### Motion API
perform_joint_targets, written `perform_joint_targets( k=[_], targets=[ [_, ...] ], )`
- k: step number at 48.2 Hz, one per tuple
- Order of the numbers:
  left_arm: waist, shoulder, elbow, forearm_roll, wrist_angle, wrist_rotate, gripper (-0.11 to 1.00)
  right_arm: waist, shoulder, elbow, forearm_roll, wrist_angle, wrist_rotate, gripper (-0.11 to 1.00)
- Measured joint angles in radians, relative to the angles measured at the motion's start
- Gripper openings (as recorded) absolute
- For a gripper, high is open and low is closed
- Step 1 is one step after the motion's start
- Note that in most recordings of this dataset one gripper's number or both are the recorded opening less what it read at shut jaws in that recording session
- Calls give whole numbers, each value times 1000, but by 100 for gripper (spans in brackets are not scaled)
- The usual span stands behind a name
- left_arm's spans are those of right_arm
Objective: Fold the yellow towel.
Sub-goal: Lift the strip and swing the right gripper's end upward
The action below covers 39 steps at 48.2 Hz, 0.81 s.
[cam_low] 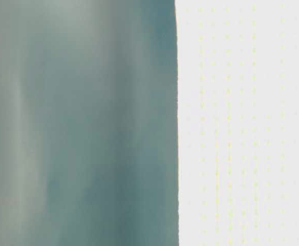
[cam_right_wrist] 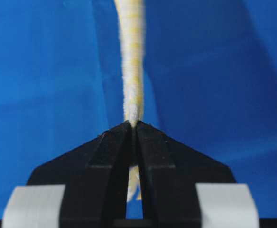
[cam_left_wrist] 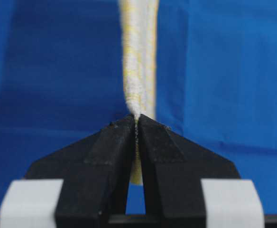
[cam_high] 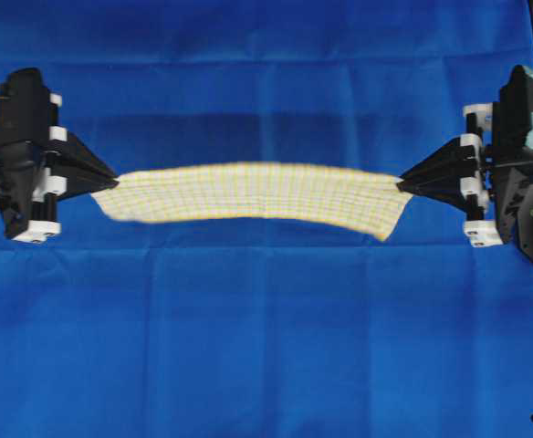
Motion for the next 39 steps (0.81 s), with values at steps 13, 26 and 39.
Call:
perform_joint_targets(
  k=[13, 26, 39],
  targets=[
    [0, -61, 21, 0, 3, -6, 2, -8, -6, -3, -12, 3, 0, 3],
    [-46, -38, 23, 0, -37, -29, 2, -54, 41, -12, -14, -52, -2, 3],
    [-183, 38, 17, 0, -175, -51, 2, -222, 172, -72, -55, -101, -9, 3]
  ],
)
